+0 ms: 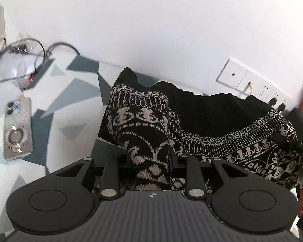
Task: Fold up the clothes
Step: 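Lift the folded sweater with both grippers and carry it to the chair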
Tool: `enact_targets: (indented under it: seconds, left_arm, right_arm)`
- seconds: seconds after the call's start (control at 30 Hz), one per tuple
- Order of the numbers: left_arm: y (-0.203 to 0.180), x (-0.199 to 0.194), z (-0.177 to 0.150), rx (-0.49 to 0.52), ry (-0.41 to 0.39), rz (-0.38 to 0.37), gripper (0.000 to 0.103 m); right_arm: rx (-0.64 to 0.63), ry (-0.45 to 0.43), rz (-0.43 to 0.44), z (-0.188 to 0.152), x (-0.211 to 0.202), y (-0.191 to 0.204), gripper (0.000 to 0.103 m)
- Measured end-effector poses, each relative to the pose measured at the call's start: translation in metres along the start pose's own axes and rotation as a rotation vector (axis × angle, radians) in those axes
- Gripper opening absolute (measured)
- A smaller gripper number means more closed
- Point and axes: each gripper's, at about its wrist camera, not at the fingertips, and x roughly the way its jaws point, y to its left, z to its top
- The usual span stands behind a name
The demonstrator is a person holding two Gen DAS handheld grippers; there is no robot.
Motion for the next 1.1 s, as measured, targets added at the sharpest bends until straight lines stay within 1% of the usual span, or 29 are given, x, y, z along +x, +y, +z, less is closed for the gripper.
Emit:
enact_targets:
  seconds: [0.1, 0.17, 0.27, 0.4, 0.5, 0.6, 0.67, 0.83, 0.97, 1.1]
  left_arm:
    - [0.009, -0.024, -0.007, -0.015, -0.040, 0.009, 0.028]
    - [0.018, -0.042, -0.015, -0.029, -0.059, 0.029, 0.028]
    - [0.040, -0.077, -0.032, -0.076, -0.076, 0.073, 0.028]
    - [0.072, -0.140, -0.066, -0.133, -0.131, 0.170, 0.028]
    - [0.104, -0.199, -0.102, -0.195, -0.172, 0.249, 0.028]
    - [0.136, -0.255, -0.139, -0.265, -0.203, 0.333, 0.028]
    - [0.155, -0.294, -0.165, -0.320, -0.227, 0.403, 0.028]
    - [0.184, -0.384, -0.227, -0.439, -0.278, 0.571, 0.028]
    - [0.208, -0.435, -0.263, -0.517, -0.310, 0.689, 0.028]
    - [0.225, -0.470, -0.291, -0.585, -0.330, 0.777, 0.028]
  right_arm:
    - [0.003, -0.007, 0.038, 0.000, -0.011, 0.012, 0.025]
    - [-0.013, -0.011, 0.066, -0.002, -0.018, 0.024, 0.025]
    - [-0.051, -0.004, 0.119, -0.012, -0.031, 0.051, 0.025]
    - [-0.103, 0.042, 0.210, -0.035, -0.044, 0.092, 0.025]
    - [-0.153, 0.102, 0.284, -0.057, -0.052, 0.129, 0.025]
    - [-0.212, 0.171, 0.363, -0.083, -0.060, 0.170, 0.025]
    - [-0.252, 0.218, 0.418, -0.102, -0.065, 0.198, 0.025]
    - [-0.337, 0.370, 0.557, -0.161, -0.070, 0.279, 0.025]
    - [-0.422, 0.450, 0.667, -0.209, -0.085, 0.342, 0.025]
    - [-0.487, 0.515, 0.771, -0.255, -0.105, 0.395, 0.025]
